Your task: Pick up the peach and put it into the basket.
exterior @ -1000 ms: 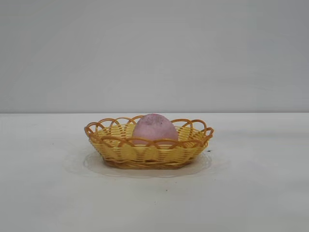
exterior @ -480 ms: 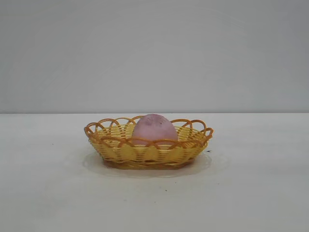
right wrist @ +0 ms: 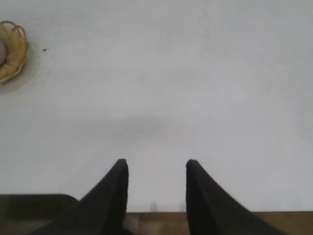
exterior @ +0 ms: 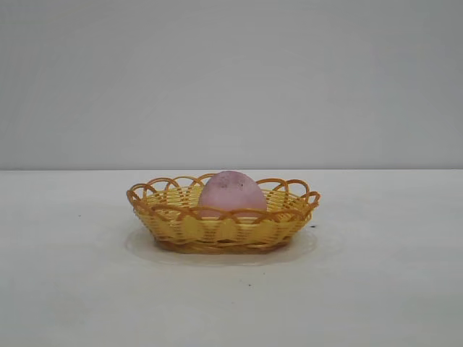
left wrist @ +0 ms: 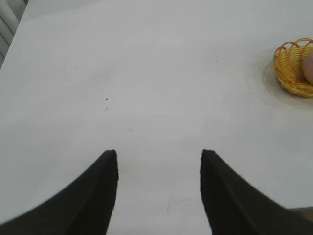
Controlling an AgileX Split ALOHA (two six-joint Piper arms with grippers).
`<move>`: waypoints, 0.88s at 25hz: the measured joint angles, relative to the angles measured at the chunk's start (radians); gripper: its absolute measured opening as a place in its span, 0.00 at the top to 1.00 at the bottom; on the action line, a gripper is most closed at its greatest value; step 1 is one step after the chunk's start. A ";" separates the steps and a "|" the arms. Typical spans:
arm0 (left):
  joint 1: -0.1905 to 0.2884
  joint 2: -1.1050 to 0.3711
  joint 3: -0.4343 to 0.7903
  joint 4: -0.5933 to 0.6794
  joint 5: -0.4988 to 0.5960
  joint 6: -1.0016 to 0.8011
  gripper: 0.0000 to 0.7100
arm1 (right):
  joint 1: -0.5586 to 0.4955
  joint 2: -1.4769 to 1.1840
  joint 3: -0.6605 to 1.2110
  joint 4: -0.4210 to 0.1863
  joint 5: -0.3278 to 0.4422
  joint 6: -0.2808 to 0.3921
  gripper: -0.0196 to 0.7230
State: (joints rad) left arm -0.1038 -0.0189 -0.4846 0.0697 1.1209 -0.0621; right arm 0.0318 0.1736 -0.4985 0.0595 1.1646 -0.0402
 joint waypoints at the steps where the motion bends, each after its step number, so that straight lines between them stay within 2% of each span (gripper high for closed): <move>1: 0.007 0.000 0.000 0.000 0.000 0.000 0.53 | 0.000 -0.025 0.007 0.000 -0.009 0.000 0.65; 5: 0.035 0.000 0.000 0.000 0.000 0.000 0.53 | 0.000 -0.091 0.009 0.000 -0.022 0.000 0.65; 22: 0.035 0.000 0.000 0.000 0.000 0.002 0.53 | 0.000 -0.190 0.011 0.000 -0.022 -0.009 0.65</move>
State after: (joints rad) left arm -0.0684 -0.0189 -0.4846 0.0697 1.1209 -0.0604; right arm 0.0318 -0.0168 -0.4877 0.0595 1.1422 -0.0495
